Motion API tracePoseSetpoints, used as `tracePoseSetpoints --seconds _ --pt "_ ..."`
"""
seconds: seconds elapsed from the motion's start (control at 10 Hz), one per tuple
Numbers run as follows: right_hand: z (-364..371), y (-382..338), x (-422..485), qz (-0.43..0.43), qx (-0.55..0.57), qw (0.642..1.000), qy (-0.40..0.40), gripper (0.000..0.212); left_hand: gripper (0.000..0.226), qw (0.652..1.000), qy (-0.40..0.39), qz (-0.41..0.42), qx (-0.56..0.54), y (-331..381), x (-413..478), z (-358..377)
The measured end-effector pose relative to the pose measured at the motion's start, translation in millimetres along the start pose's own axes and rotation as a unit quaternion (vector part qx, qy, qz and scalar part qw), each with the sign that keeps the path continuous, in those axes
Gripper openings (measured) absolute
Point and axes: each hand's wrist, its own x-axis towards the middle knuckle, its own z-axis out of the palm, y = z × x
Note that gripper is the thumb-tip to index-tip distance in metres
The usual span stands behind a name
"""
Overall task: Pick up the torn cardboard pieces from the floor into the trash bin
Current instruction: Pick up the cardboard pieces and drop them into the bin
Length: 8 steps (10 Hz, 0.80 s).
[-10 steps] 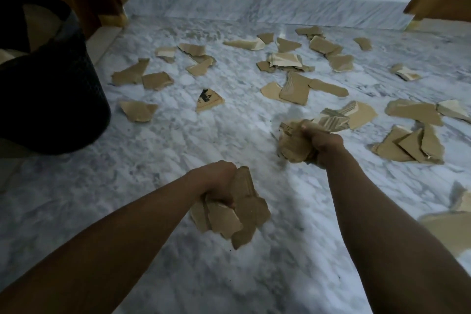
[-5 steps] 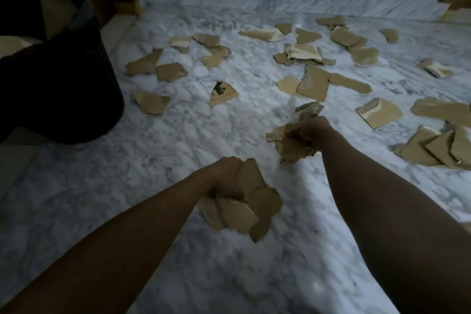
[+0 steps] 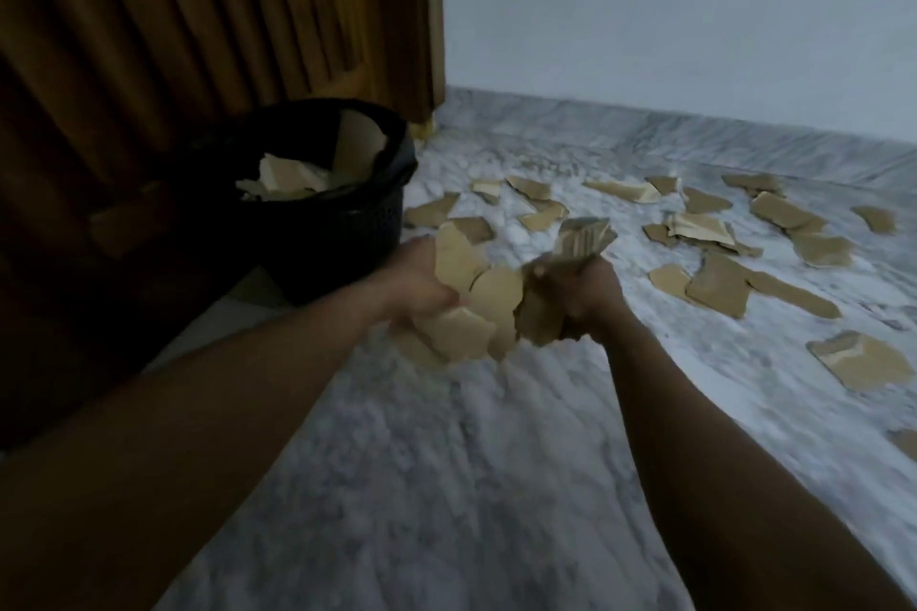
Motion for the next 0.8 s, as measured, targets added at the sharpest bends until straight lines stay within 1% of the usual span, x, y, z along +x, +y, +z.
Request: tracePoseSetpoints --seconds 0.1,0.2,0.3,0.4,0.5,0.6,0.7,0.8 --pt "-7 -85 8 -0.110 0.049 0.989 0.091 0.020 0.064 0.995 0.079 0.039 -0.034 10 6 -95" --pt "6 -166 13 -0.191 0.044 0.974 0.117 0.049 0.048 0.986 0.158 0.020 -0.042 12 5 -182" --pt "36 -234 7 -0.220 0.059 0.970 0.083 0.056 0.045 0.968 0.244 -0.021 -0.062 -15 13 -225" --pt "69 -277 2 -0.232 0.060 0.968 0.069 0.058 0.062 0.946 0.298 -0.057 -0.118 -48 21 -223" --pt "101 -303 16 -0.212 0.079 0.973 0.040 0.059 0.059 0.931 0.287 -0.092 -0.205 -77 34 -227" --pt "121 -308 23 -0.127 0.047 0.988 -0.068 0.039 0.056 0.940 0.209 -0.108 -0.249 -103 42 -230" --pt "133 -287 22 -0.102 -0.084 0.990 -0.045 0.040 0.049 0.956 0.180 -0.122 -0.198 -132 32 -222" --pt "138 -254 24 -0.053 -0.129 0.990 0.012 0.053 0.051 0.961 0.166 -0.165 -0.146 -164 29 -207"
